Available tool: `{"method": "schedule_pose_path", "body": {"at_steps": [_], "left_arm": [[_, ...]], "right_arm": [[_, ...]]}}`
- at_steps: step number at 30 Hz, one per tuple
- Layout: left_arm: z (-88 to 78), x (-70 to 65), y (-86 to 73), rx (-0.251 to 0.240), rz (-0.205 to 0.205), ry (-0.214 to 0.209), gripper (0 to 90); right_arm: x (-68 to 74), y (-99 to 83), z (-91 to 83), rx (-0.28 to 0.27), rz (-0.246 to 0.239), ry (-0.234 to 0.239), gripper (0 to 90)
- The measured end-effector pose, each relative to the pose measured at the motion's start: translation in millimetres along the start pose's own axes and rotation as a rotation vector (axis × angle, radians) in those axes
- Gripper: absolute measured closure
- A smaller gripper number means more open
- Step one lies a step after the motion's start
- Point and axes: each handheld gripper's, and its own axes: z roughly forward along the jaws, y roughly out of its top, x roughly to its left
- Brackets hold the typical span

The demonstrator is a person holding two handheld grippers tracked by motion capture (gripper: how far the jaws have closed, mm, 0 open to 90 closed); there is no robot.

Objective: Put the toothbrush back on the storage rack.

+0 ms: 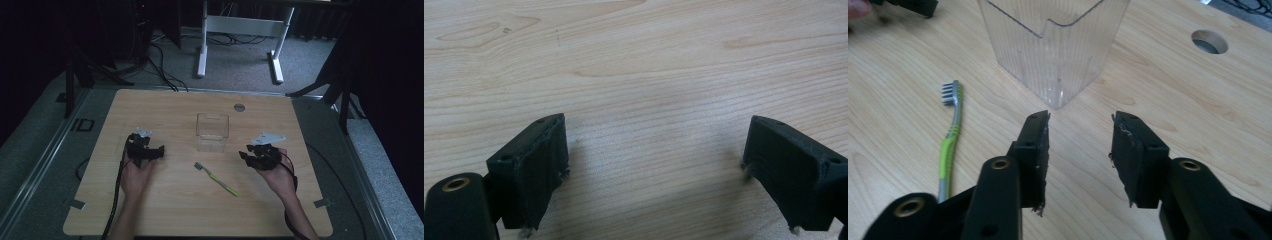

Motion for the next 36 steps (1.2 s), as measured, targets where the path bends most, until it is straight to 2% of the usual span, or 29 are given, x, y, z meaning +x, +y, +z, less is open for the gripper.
{"method": "schedule_pose_path", "body": {"at_steps": [9,14,16,21,27,29,36], "left_arm": [[0.0,0.0,0.0,0.0,0.0,0.0,11.4],[0.0,0.0,0.0,0.0,0.0,0.0,11.4],[0.0,0.0,0.0,0.0,0.0,0.0,11.4],[0.0,0.0,0.0,0.0,0.0,0.0,11.4],[0.0,0.0,0.0,0.0,0.0,0.0,11.4],[-0.1,0.1,0.0,0.001,0.001,0.0,11.4],[0.0,0.0,0.0,0.0,0.0,0.0,11.4]], "right_arm": [[5.1,5.9,-0.2,-0.004,0.002,0.017,61.2],[8.6,8.9,-0.2,0.0,-0.03,0.002,62.2],[11.7,10.6,0.7,0.013,-0.035,0.021,62.4],[17.7,13.5,1.9,0.033,-0.067,0.004,60.2],[23.6,19.0,3.2,0.053,-0.062,-0.007,59.0],[24.9,21.2,2.8,0.052,-0.053,0.015,58.3],[28.9,25.3,2.8,0.067,-0.051,0.025,58.5]]}}
